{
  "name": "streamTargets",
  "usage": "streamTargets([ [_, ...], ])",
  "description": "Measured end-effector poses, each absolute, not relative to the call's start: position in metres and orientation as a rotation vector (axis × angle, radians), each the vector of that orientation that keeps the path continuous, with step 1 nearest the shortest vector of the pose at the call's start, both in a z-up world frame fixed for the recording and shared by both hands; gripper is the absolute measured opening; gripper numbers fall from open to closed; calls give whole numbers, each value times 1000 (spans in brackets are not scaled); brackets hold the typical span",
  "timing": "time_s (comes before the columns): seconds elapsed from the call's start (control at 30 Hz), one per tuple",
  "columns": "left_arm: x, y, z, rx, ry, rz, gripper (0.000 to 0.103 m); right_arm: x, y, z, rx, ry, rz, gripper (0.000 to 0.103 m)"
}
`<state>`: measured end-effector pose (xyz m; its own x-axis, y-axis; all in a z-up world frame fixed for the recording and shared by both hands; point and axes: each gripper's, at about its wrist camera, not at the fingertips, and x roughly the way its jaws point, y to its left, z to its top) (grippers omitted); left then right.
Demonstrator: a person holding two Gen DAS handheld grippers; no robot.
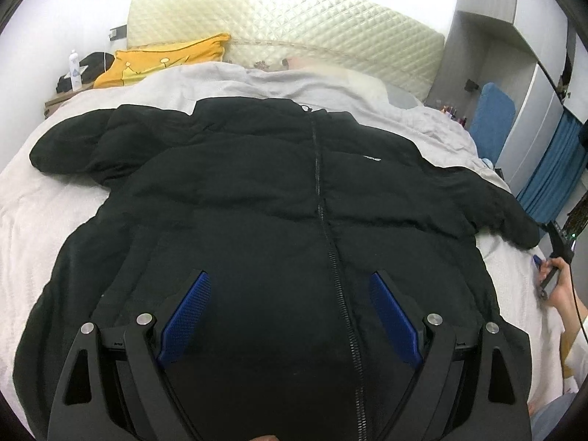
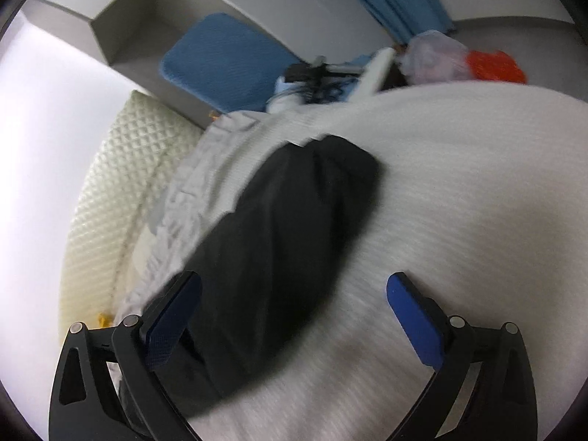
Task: Fold large clothes
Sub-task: 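Lift the held sleeve up off the bed with the right gripper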
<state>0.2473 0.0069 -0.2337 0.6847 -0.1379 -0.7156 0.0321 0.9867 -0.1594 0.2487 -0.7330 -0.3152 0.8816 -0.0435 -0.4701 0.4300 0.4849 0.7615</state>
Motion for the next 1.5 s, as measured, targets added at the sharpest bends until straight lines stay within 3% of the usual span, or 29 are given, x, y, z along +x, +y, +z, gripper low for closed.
streamTargets([
  [0.2,253,0,-237,-138,802,-92,89,296,-738,-320,1076,395,-174,100],
  [0.23,254,-1,-237,-134,795,-86,89,301,-737,-321,1068,394,-159,96],
  [0.4,261,-4,-239,-88,766,-50,89,328,-737,-328,1104,311,-89,59],
  [0.43,263,-2,-241,-97,771,-48,89,329,-738,-330,1095,300,-94,40],
  [0.47,266,-1,-243,-109,785,-45,89,333,-738,-331,1082,313,-97,28],
  [0.63,274,2,-251,-56,806,33,89,325,-746,-320,1042,246,-90,10],
  [1.0,271,9,-241,-41,781,27,89,290,-757,-245,887,231,-216,3],
  [1.5,253,27,-204,80,722,112,89,296,-583,-23,457,176,-44,3],
])
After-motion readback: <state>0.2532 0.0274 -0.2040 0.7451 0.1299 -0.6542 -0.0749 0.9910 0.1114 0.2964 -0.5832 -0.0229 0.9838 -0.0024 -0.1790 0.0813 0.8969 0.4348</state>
